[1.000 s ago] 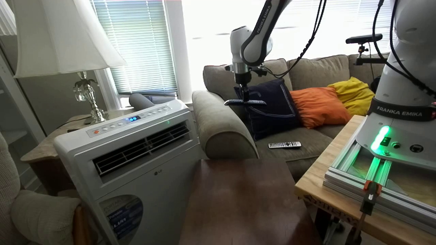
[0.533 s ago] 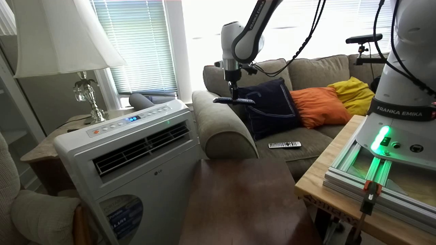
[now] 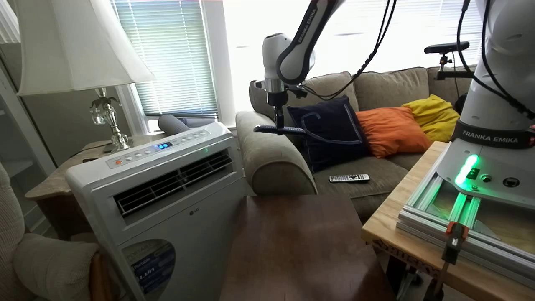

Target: Pick the remotes on the seat and put them on the arm of the sofa

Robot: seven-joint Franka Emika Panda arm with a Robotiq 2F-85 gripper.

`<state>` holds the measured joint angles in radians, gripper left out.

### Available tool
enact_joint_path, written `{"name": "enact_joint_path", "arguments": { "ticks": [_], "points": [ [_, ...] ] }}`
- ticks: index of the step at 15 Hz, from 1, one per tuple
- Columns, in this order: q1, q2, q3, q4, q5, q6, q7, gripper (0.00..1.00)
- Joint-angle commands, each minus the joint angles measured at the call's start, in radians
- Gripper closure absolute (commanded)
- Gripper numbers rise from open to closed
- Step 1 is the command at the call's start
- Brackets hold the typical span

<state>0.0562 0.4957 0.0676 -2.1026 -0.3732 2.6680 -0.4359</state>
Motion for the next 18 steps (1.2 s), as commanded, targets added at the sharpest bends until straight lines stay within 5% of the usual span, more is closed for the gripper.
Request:
{"name": "enact_joint_path", "arguments": {
  "ticks": [1, 18],
  "points": [
    [0.016, 0.051, 0.003, 0.059, 0.010, -0.001, 0.036, 0.70],
    [0.078, 0.169, -0.033, 0.160, -0.013, 0.045, 0.124, 0.70]
  ]
}}
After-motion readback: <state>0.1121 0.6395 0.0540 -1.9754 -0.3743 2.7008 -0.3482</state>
